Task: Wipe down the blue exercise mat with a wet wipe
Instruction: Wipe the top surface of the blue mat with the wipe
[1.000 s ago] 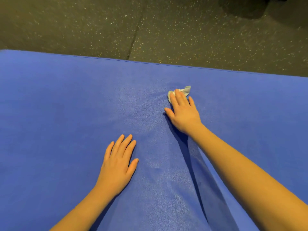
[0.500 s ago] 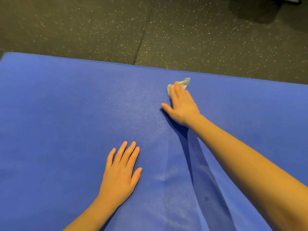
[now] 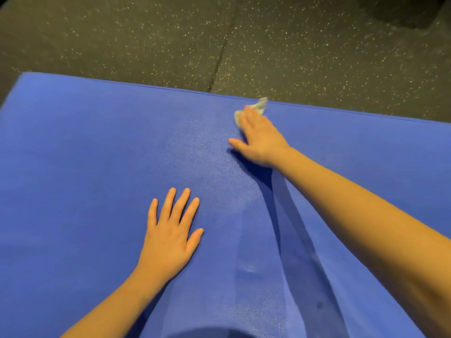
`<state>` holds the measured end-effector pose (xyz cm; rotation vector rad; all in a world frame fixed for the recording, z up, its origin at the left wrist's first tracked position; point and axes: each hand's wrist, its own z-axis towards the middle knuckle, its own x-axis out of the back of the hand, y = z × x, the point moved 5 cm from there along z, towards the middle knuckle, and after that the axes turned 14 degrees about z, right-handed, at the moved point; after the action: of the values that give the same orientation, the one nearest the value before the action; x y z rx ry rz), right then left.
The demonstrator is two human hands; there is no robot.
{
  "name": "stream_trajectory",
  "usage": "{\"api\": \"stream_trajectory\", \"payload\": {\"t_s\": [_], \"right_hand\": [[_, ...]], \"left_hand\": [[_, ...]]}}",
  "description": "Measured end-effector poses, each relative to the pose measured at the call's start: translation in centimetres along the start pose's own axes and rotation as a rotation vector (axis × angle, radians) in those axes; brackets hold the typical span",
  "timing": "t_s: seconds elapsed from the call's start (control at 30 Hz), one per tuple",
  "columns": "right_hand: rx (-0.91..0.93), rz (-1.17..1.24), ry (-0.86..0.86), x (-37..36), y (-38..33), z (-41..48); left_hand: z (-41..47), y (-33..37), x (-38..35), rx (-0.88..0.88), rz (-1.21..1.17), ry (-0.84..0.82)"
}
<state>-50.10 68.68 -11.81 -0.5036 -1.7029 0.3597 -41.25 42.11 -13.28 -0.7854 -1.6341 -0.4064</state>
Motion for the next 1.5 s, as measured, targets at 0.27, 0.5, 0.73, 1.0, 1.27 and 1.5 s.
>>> {"api": "stream_trajectory", "payload": {"t_s": [0.27, 0.5, 0.73, 1.0, 1.27, 1.5], "right_hand": [[-0.307, -0.069, 0.073, 1.3, 2.3, 3.3], [0.201, -0.135, -0.121, -3.2, -5.1, 3.8], [0.179, -0.074, -0.073, -4.1, -6.9, 1.2], [-0.049, -0.034, 0.013, -3.5, -4.9, -0.6], [0.035, -0.115, -0.076, -4.4, -4.4, -4.7], [0.251, -0.035, -0.169, -7.8, -7.7, -11.6]], "left_hand": [[0.0, 0.1, -0.4, -0.005, 0.025, 0.000], [-0.1, 0.2, -0.1, -0.009, 0.034, 0.044], [-1.8, 0.1, -0.1, 0.007, -0.057, 0.048], [-3.7, 0.0, -0.5, 0.029, -0.130, 0.047], [-4.3, -0.1, -0.7, 0.018, -0.130, 0.060], [-4.4, 0.0, -0.5, 0.032, -0.143, 0.077]]}}
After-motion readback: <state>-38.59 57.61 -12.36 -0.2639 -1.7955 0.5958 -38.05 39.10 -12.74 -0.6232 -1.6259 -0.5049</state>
